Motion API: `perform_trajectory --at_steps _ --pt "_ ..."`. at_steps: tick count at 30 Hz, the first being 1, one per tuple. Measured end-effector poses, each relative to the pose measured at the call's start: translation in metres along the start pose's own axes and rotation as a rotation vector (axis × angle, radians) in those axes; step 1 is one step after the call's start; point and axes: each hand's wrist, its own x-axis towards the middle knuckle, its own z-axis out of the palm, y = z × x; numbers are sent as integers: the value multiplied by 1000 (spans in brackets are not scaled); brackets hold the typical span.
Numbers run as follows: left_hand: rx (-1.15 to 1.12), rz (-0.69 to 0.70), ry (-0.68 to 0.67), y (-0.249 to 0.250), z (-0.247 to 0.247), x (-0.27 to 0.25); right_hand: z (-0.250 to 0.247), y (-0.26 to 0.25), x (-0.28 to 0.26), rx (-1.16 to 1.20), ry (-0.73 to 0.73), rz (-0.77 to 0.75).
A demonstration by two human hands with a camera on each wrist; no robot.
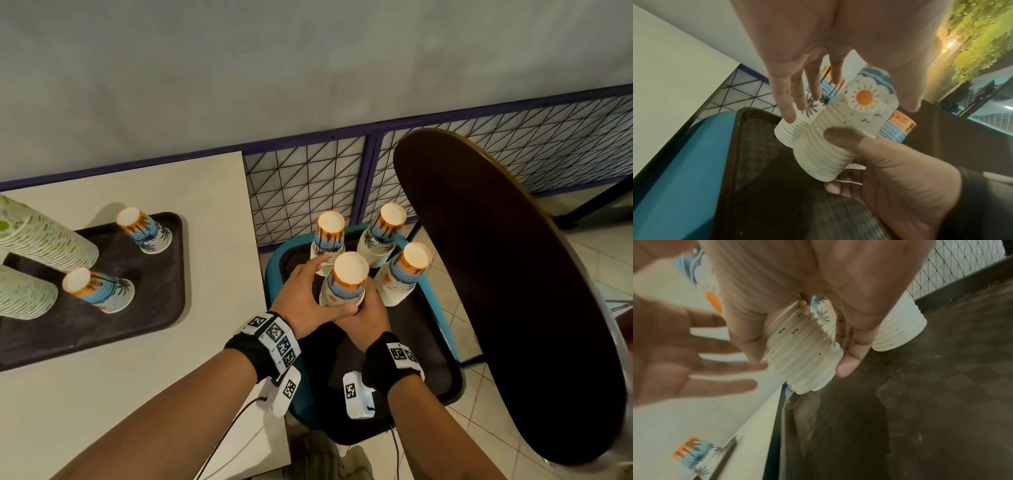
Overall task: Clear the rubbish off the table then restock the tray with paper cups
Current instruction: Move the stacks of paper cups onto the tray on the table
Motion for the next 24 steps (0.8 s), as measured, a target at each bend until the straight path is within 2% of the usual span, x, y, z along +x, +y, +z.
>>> perform_trajectory --at_steps 6,10,14,16,18,21,22,24 --pt "-72 -23 -108 -5 -3 4 8 -2 -16 -21 -52 -22" --pt "-152 -47 -100 -5 -3 3 10 -9 -26 -2 -69 -27" --pt "-189 -49 -83 -2 -7 2 -8 -12 -36 -9 -108 41" --pt "-178 -51 -72 -1 -9 0 -23 -6 -38 -96 -32 71" --pt "-179 -54 -67 -1 -11 -1 -40 1 -38 -146 137 132" --pt "-180 -58 -69 -3 -11 -4 -64 17 -29 -104 409 319" --pt "-179 -58 -69 -3 -11 -5 -69 22 -24 -115 454 348" --pt "-179 -60 -67 -3 -10 -8 -75 33 -10 -154 442 376"
